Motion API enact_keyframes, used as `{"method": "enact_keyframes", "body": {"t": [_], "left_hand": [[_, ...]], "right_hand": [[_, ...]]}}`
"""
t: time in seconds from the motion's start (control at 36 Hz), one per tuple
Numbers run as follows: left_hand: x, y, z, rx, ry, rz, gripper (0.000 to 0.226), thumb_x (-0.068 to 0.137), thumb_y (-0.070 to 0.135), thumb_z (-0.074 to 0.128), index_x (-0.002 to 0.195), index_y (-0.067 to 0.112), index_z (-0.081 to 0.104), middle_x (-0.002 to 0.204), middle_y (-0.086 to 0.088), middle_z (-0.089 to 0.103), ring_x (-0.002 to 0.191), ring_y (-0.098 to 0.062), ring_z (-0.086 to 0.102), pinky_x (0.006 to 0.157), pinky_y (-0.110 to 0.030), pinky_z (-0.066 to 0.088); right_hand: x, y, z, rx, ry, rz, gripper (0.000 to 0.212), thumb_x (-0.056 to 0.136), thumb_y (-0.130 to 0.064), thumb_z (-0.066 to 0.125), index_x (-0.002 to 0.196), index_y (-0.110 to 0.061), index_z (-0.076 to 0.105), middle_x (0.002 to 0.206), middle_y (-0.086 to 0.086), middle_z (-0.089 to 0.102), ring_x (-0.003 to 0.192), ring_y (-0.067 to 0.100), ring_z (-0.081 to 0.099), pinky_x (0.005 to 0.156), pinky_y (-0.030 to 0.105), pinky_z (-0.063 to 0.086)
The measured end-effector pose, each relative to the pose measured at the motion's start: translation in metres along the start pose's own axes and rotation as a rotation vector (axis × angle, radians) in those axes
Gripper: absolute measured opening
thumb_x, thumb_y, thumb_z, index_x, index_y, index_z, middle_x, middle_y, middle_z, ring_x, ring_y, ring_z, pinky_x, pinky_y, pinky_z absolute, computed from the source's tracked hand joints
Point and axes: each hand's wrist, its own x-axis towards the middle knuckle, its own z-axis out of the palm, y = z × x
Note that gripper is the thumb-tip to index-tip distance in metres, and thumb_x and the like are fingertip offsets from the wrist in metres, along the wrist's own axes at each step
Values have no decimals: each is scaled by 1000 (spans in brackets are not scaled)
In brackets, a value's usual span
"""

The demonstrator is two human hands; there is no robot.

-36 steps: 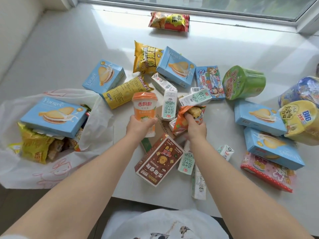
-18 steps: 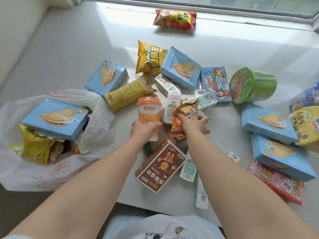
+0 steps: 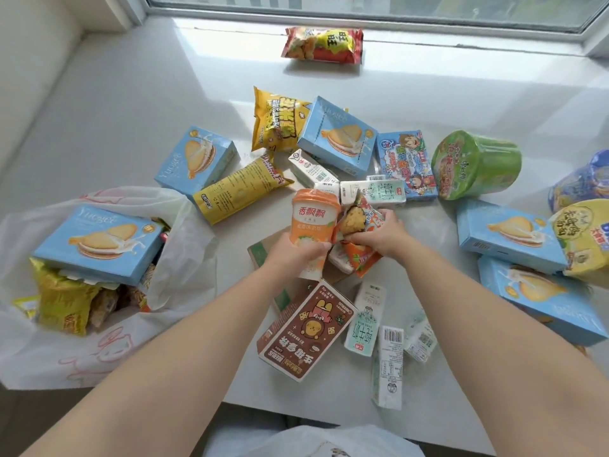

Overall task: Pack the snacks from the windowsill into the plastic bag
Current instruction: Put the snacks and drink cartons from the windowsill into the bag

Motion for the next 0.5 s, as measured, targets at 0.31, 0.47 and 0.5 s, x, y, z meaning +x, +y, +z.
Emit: {"method": "enact_keyframes", "body": {"t": [0.31,0.47,0.5], "left_hand": [[-1,-1,12,-325,-121,-61,14,90,20,59,103,24,56,101,-4,69,94,-25,66,91,-43,51],[0,-3,14,-485,-75,-93,37,86,23,64,121,19,51,105,-7,70,92,-26,68,86,-45,54],[0,-4,14,-502,-60,-103,43,85,24,65,124,19,49,106,-7,70,93,-27,69,87,-48,54]], "right_hand": [[-22,22,33,613,62,-97,57,66,-19,82,115,-14,52,107,8,65,94,22,64,77,32,53],[-31,21,38,927,-23,-2,33,72,-14,76,102,-15,62,83,4,73,74,17,70,66,30,54],[-32,19,35,934,-60,14,20,78,-12,71,97,-15,63,76,1,74,67,14,70,60,27,53]]}}
